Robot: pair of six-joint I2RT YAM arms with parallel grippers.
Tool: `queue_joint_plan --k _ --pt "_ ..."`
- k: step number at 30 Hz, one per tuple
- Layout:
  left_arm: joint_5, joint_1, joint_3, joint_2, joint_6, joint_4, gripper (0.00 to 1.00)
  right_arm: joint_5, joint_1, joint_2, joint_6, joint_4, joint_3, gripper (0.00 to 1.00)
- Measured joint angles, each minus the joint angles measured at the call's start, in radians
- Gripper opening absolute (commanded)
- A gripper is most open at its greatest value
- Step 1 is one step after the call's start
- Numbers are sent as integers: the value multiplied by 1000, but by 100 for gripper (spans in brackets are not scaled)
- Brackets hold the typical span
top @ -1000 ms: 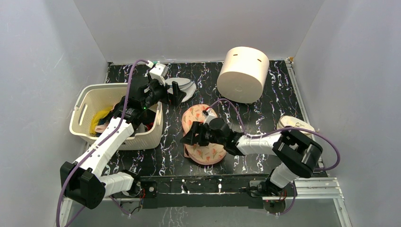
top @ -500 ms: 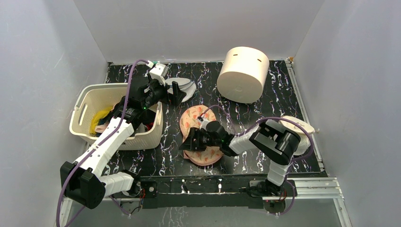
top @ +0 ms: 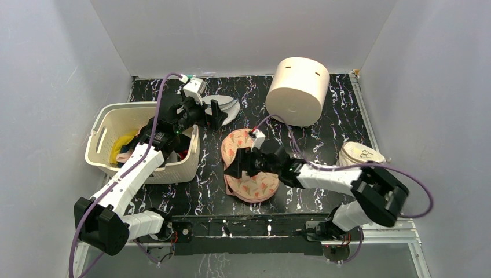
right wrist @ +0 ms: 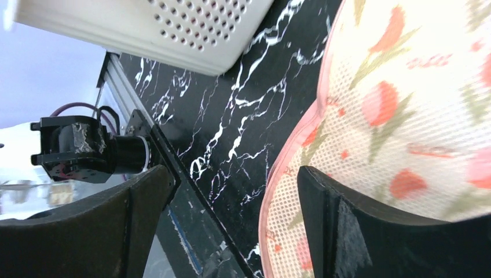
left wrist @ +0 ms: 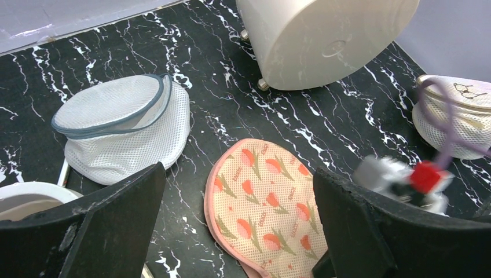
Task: Unzip the laundry bag and remove the bra
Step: Close the laundry bag at the center of the board, then reset both arms
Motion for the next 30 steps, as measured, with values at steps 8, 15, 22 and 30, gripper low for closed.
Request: queue_joint_plan --k 8,15,22,30 --pt "-68 -1 -46 -3 30 13 98 92 -236 -317 -230 -275 -1 96" --pt "-195 -2 -120 -32 59 32 98 -40 -669 -475 -357 -370 -25 98" --pt "-336 -2 -109 -85 -20 -17 98 -167 -964 -500 -385 -468 -37 98" --pt "-391 -1 130 -89 -119 -168 99 -168 -946 -522 -373 -621 231 98"
